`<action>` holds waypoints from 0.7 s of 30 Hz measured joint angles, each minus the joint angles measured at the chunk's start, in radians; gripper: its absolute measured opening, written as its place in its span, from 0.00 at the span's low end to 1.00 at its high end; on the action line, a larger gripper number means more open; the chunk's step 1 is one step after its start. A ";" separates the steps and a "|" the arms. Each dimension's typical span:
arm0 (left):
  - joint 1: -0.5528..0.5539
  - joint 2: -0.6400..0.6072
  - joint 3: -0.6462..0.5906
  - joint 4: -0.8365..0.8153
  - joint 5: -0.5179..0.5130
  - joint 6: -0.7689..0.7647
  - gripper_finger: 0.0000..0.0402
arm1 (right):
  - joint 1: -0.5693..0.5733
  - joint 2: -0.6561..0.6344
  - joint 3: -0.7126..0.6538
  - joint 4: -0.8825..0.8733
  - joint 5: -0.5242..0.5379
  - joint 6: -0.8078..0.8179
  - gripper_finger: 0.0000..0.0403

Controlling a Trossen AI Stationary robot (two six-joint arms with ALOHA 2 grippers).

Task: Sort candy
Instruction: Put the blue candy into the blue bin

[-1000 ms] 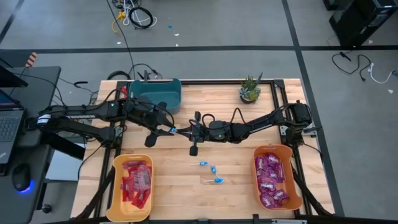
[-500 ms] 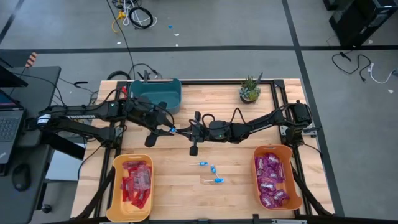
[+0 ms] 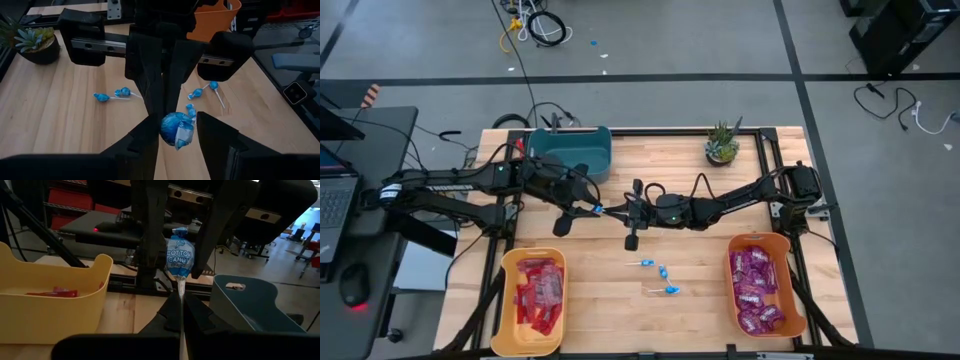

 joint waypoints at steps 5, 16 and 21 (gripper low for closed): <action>0.000 0.000 0.000 -0.003 0.000 0.000 0.28 | 0.000 0.000 0.000 0.006 0.000 -0.003 0.01; 0.000 0.000 0.000 -0.003 0.000 0.000 0.23 | 0.000 0.000 0.000 0.006 0.000 -0.009 0.02; 0.000 0.000 0.000 -0.003 0.000 0.000 0.23 | 0.000 0.000 0.000 0.007 0.000 -0.007 0.04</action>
